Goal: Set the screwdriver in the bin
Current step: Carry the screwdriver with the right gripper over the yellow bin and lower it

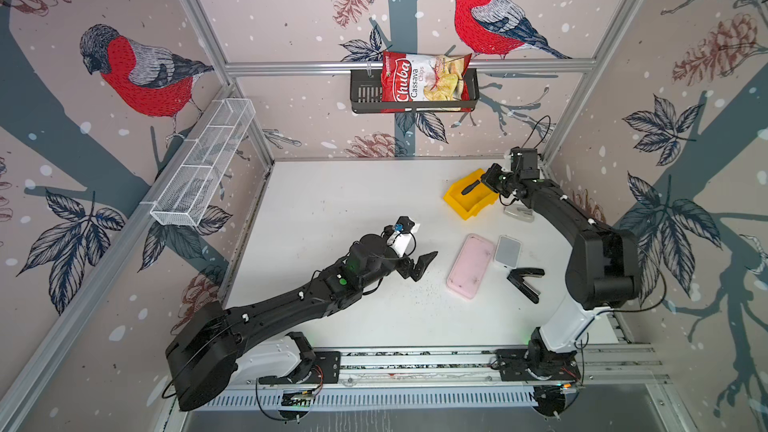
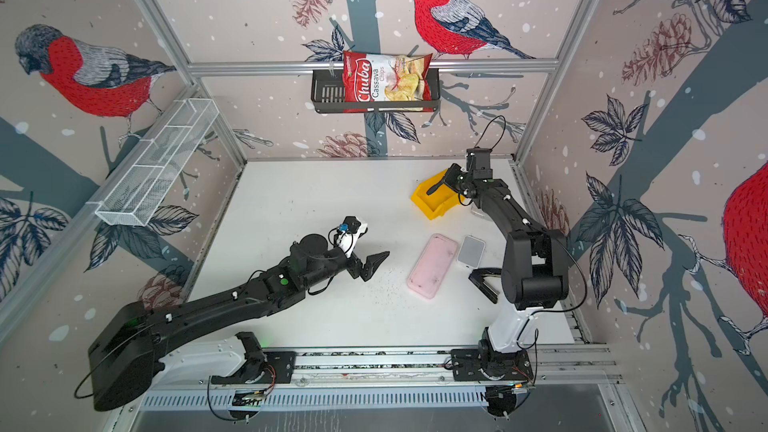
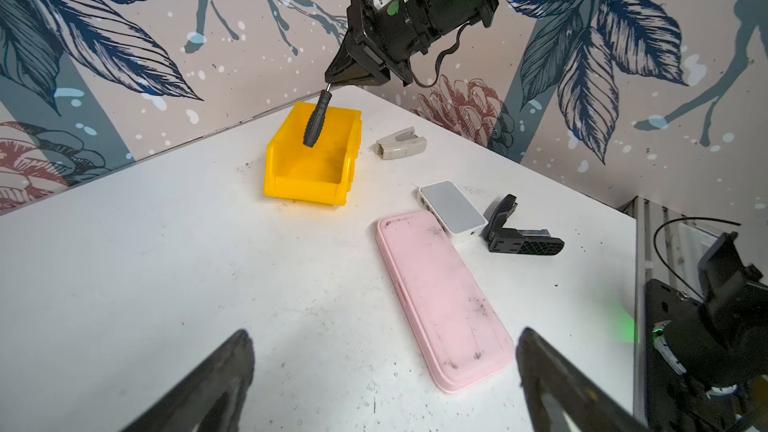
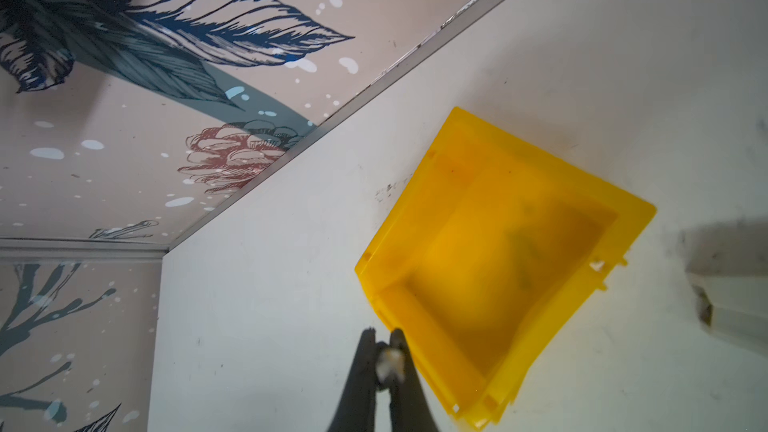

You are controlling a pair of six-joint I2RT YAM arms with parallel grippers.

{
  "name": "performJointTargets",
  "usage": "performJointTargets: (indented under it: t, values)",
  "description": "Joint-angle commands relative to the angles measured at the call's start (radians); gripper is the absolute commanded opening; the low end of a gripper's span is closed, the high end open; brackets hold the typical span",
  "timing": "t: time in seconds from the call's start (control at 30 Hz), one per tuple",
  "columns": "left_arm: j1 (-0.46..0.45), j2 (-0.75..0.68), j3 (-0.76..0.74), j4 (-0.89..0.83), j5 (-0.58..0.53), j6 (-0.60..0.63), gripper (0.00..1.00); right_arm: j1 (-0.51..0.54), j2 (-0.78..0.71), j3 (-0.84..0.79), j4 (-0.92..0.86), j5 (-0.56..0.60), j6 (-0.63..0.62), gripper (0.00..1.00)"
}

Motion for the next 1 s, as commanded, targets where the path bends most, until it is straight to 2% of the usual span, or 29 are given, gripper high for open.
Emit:
performJointTargets:
  t: [0.0,0.27,0.97]
  values:
    - [-0.003,-0.003,-0.009,0.073,-0.032,0.011,0.97,-0.01,0.028,0.024,-0.02,0.033,-0.059,0.0]
    - [-0.003,-0.026,-0.015,0.032,-0.024,0.043,0.98,-0.011,0.112,0.047,-0.029,0.095,-0.087,0.0]
    - [-0.002,-0.098,-0.055,-0.01,-0.072,0.068,0.98,0.001,0.218,0.112,-0.103,0.08,-0.112,0.01]
